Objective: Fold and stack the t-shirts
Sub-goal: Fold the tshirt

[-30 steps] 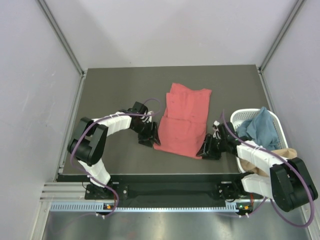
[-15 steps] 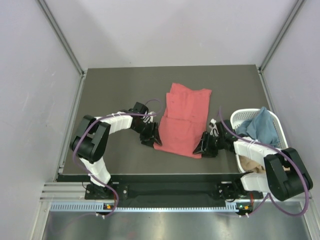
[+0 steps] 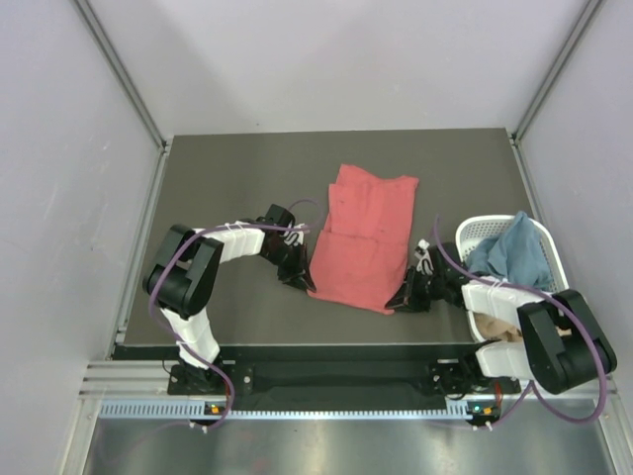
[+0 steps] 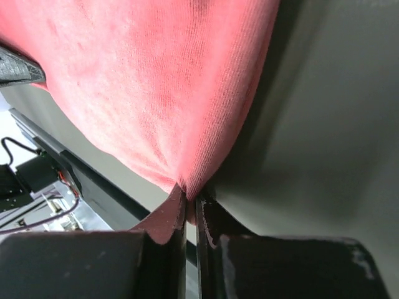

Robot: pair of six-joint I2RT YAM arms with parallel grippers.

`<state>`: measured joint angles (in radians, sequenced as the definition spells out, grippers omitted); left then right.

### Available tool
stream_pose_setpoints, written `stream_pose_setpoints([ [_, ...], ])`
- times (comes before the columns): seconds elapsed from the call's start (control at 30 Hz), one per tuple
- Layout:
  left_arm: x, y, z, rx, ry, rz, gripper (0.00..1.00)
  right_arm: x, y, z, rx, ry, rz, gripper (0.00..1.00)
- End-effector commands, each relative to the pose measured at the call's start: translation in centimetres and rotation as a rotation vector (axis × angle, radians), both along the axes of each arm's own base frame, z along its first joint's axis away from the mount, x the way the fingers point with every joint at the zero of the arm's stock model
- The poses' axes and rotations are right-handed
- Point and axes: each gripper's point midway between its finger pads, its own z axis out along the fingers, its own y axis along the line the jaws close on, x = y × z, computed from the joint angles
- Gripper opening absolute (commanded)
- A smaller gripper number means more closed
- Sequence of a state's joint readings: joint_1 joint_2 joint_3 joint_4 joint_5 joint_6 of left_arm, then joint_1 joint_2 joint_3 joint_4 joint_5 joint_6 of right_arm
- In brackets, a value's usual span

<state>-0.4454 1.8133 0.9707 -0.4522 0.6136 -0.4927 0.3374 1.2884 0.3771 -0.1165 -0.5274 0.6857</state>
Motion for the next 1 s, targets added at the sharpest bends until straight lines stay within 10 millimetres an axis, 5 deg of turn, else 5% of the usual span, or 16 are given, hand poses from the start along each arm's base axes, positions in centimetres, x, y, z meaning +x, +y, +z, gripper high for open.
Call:
stream_pose_setpoints([
  [0.0,-0.1,1.0,-1.6,0.062,-0.021,-0.012,0.00,-1.7,-2.1,-2.9,-0.116,0.051,-0.030,0.00],
  [0.33,-2.2,1.6,0.9,0.034,-0.027,0.037,0.00,-2.5,-1.7,-0.5,-0.051,0.004,-0.026,0.00],
  [0.53,-4.5,1.5,3.0,-0.003,-0.034,0.067,0.00,-4.7,-0.9,1.1,0.005,0.025,-0.010,0.00],
  [0.8,-7.1,0.3,7.7,-0.069,-0.086,0.103,0.00,-6.3,-0.9,5.9,0.014,-0.044,-0.002,0.00],
  [0.97,-5.5,-0.2,10.4,-0.060,-0.133,0.101,0.00,-4.6,-0.5,9.7,0.021,-0.102,-0.026,0.00],
])
